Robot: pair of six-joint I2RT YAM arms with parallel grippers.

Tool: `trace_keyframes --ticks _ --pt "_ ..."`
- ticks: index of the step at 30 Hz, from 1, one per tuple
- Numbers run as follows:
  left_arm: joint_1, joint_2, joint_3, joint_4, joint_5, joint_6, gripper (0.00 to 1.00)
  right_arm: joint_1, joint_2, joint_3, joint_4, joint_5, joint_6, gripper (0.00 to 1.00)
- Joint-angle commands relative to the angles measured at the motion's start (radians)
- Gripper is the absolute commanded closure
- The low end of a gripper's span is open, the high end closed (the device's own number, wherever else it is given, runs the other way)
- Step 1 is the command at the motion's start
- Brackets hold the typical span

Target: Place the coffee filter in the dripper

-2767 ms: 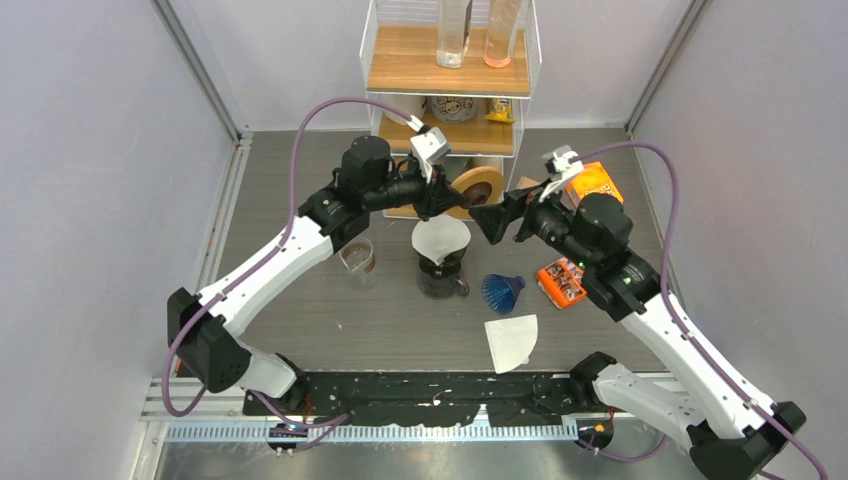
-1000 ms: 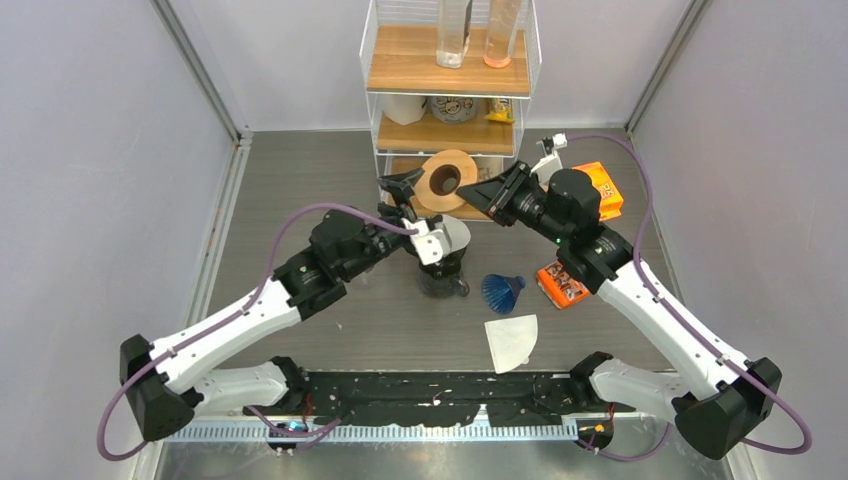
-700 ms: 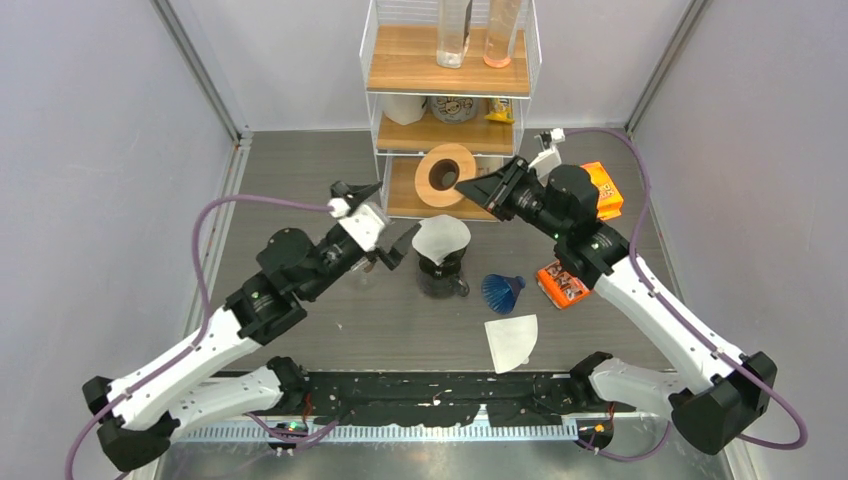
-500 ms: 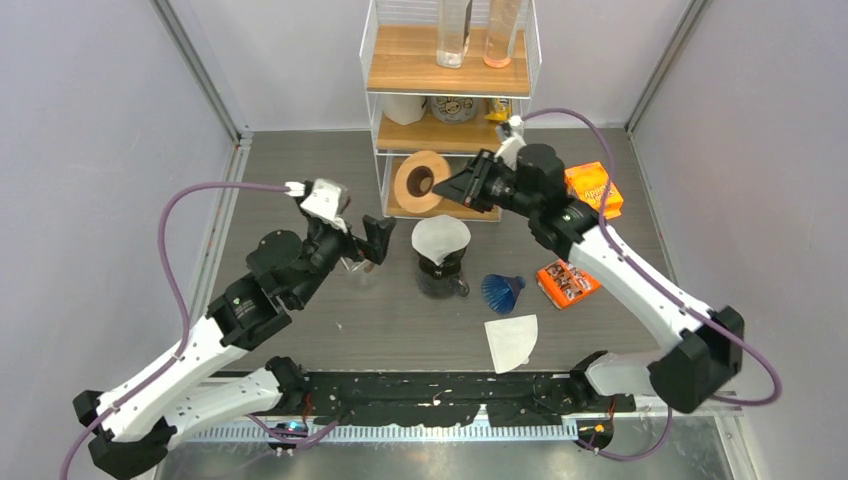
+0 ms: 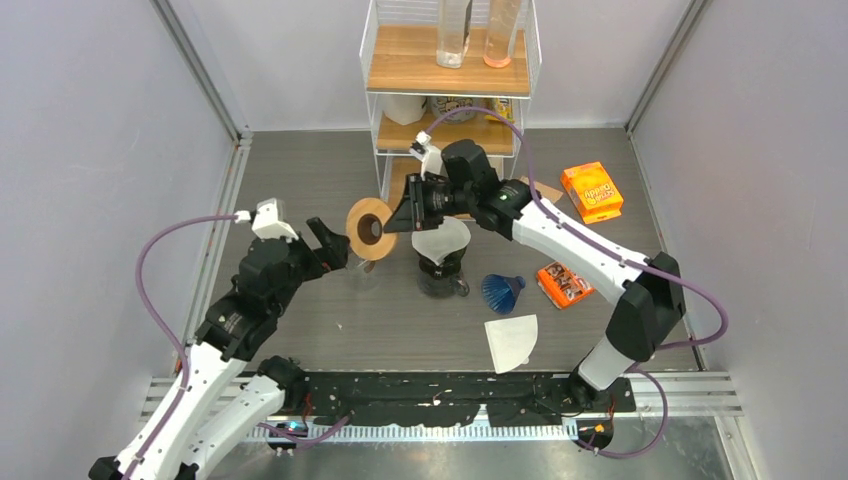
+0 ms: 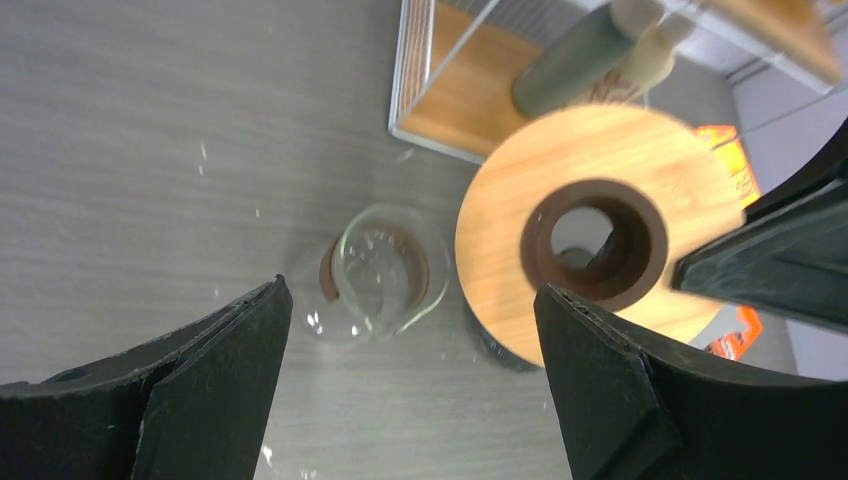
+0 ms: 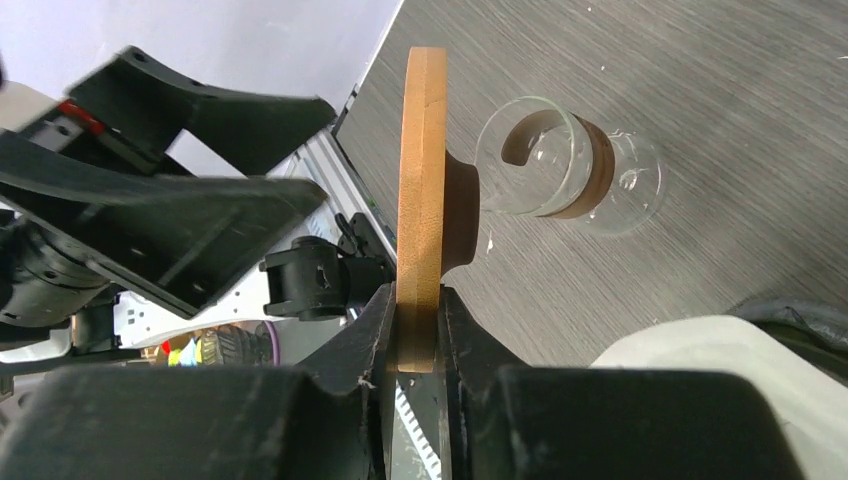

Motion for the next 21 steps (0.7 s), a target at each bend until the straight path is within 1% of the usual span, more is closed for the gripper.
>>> trace_keyframes --ticks 1,4,9,14,18,21 --pt "0.009 -0.02 -0.042 -0.062 0.076 -0.097 0.0 0.028 0.049 0.085 0.031 -0.055 -0.003 0.95" --pt "0.011 -0.034 -0.062 -0.079 0.065 -0.11 0.0 0.041 0.101 0.124 0.027 -0.073 -0.005 0.95" --pt "0.011 -0.053 -0.085 -0.062 0.048 -0.127 0.0 0.049 0.166 0.165 0.013 -0.088 -0.004 0.95" --pt "0.012 -0.027 -0.076 -0.076 0.017 -0.136 0.0 0.056 0.208 0.191 -0.005 -0.105 -0.014 0.95" --pt "0.018 0.005 -0.066 -0.072 0.037 -0.148 0.0 0.056 0.234 0.214 -0.016 -0.104 -0.019 0.95" --pt "0.02 0.022 -0.058 -0.08 0.023 -0.15 0.01 0.055 0.25 0.225 -0.018 -0.104 -0.017 0.94"
